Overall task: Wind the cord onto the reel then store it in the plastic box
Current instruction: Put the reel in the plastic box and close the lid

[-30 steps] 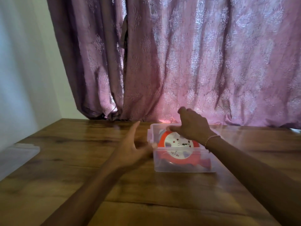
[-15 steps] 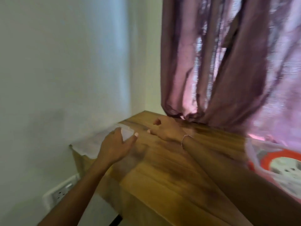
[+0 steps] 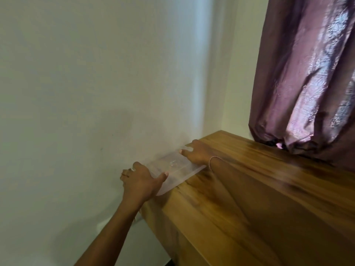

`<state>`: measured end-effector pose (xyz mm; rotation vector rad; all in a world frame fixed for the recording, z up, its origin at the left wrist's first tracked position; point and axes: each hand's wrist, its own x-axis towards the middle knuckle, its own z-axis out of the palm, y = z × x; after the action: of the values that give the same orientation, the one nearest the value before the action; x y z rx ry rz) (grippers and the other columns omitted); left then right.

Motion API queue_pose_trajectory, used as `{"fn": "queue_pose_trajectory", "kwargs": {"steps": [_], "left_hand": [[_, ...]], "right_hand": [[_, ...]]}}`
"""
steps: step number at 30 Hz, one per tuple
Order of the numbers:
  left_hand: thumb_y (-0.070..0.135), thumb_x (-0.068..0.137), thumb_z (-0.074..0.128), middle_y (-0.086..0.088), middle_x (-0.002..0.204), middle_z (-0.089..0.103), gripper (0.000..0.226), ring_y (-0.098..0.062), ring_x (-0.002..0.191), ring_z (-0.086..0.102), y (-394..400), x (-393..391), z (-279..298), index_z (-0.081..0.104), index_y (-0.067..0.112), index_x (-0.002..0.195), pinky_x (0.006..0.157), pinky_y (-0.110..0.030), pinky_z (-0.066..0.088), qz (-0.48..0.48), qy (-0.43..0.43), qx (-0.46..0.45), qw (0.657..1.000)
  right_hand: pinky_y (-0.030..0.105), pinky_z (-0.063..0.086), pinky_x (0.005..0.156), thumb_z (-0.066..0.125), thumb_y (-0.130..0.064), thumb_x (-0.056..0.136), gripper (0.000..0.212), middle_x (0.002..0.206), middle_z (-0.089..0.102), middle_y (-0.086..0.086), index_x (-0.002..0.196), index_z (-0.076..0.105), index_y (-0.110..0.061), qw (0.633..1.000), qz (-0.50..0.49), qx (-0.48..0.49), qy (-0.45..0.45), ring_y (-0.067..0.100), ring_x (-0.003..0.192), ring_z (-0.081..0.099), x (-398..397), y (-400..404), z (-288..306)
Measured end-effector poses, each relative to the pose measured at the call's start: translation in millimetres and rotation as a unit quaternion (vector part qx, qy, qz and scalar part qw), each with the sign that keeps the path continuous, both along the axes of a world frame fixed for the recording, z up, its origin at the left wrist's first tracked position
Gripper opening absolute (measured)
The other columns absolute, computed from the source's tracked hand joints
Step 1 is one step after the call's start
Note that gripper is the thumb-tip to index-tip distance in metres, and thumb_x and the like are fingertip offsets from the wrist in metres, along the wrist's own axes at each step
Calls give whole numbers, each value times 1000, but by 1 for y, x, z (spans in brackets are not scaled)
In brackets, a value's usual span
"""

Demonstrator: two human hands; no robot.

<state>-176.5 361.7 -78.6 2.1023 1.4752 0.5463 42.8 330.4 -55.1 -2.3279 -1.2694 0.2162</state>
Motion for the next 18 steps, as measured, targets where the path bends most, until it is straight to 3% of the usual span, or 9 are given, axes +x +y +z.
{"fn": "queue_pose_trajectory", "kwargs": {"steps": [3,6,9,13,15,17,18], "left_hand": [[55,79,80,-27,143,49,97,-43,136,48,2,4,-7,35,-7,140,112,-49,44,-15,-23,13,1000],[46,74,87,-27,135,54,94,-42,125,56,1,4,-17,38,-8,134,103,-49,51,-11,-66,19,998],[33,73,91,-28,137,51,90,-43,124,56,-5,6,-13,37,-6,133,97,-46,52,7,-105,20,994],[36,77,89,-33,145,42,102,-49,132,49,-18,15,3,28,-9,145,105,-53,49,30,-160,50,985],[45,81,83,-32,149,41,105,-50,135,47,-30,21,14,24,-7,151,110,-57,45,34,-211,66,975],[46,90,75,-26,154,43,96,-45,137,49,-46,27,29,23,-1,155,110,-47,44,44,-295,35,954],[47,94,70,-22,153,47,87,-42,135,52,-54,31,36,26,1,155,104,-40,45,45,-338,1,940]], "right_hand": [[34,37,108,51,-59,95,70,152,46,9,148,43,-14,1000,14,-15,-3,28,135,47,3,8,-13],[32,40,103,58,-50,94,65,148,50,10,145,46,-10,1000,1,15,0,27,131,49,5,8,-22],[26,42,90,62,-37,95,50,139,57,8,137,54,-10,995,-18,74,57,25,122,55,6,-2,-14],[32,47,99,63,-47,92,58,134,59,5,135,56,-10,975,-73,159,137,25,122,56,11,-30,6],[36,50,95,58,-57,92,53,116,66,2,116,66,-10,965,-95,204,136,24,109,62,16,-52,20],[36,50,81,48,-56,97,48,87,65,2,85,64,-13,950,-123,249,142,25,87,63,18,-81,42],[36,49,78,42,-56,99,53,80,63,3,81,63,-12,941,-140,270,149,26,82,62,18,-98,55]]}}
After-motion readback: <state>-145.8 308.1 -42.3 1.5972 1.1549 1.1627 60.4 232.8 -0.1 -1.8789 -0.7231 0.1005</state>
